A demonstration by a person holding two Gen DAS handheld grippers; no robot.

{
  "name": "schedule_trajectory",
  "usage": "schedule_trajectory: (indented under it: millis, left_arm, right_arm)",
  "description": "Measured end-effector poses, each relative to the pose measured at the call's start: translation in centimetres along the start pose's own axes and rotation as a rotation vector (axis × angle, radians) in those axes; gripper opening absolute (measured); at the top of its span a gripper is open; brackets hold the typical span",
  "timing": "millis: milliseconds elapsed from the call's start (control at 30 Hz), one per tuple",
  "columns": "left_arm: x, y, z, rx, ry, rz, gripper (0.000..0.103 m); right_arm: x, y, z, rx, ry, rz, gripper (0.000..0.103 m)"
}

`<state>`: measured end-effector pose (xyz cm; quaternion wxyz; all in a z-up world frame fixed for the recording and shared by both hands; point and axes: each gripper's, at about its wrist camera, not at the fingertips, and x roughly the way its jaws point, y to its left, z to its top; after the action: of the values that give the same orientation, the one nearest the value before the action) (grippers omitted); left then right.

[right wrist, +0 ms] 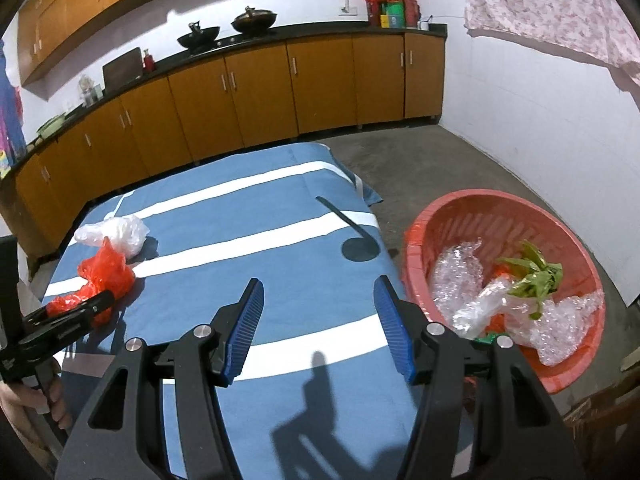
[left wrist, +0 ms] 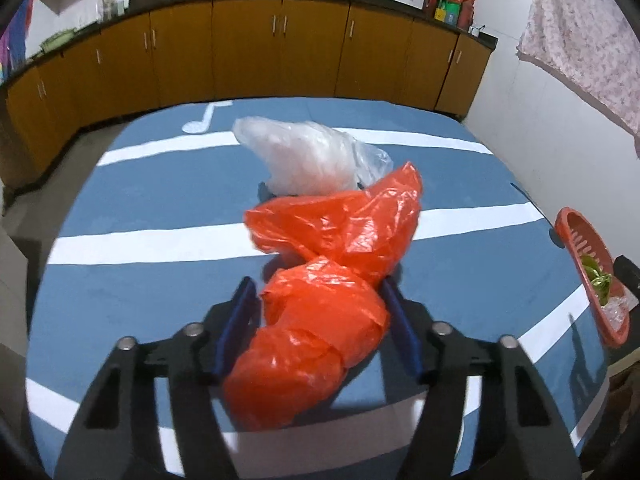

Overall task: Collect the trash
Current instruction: 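Grasp the clear plastic bag with the right tool while the left tool lifts the red bag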

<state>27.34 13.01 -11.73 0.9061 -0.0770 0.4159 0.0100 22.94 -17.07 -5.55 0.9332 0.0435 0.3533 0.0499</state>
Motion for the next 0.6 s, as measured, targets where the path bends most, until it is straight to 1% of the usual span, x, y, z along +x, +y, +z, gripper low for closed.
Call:
schedule_trajectory:
  millis: [33, 67, 133, 233, 333, 467, 600]
  left_arm:
    - [0.1, 0.0, 0.1, 0.001, 0.001, -0.007, 0.052]
    - [0.2, -0.1, 0.2, 0.005, 0.001, -0.013, 0.05]
    - [0.2, 0.0, 0.3, 0.011, -0.005, -0.023, 0.045]
    - [-0.4, 0.2, 0.0, 0.022, -0.019, -0.038, 0.043]
    - [-1.6, 1.1, -0.7, 0.026, -0.037, -0.036, 0.043]
    - [-3.6, 3.2, -1.6, 0.007, -0.064, -0.007, 0.043]
    - [-4.9, 7.1, -1.7, -0.057, -0.093, 0.074, 0.043]
  right_arm:
    - [0.2, 0.3, 0.0, -0.005, 0.003, 0.002, 0.058]
    - [0.3, 0.5, 0.0, -0.009, 0.005, 0.004, 0.058]
    - [0.6, 1.2, 0.0, -0.019, 0.011, 0.012, 0.058]
    - [1.1, 2.5, 0.0, -0.037, 0.016, 0.029, 0.058]
    - [1.6, 4.2, 0.3, -0.059, 0.021, 0.055, 0.058]
    - [2.3, 7.2, 0.7, -0.095, 0.025, 0.104, 0.058]
    - [3.4, 11.3, 1.2, -0.134, 0.024, 0.167, 0.058]
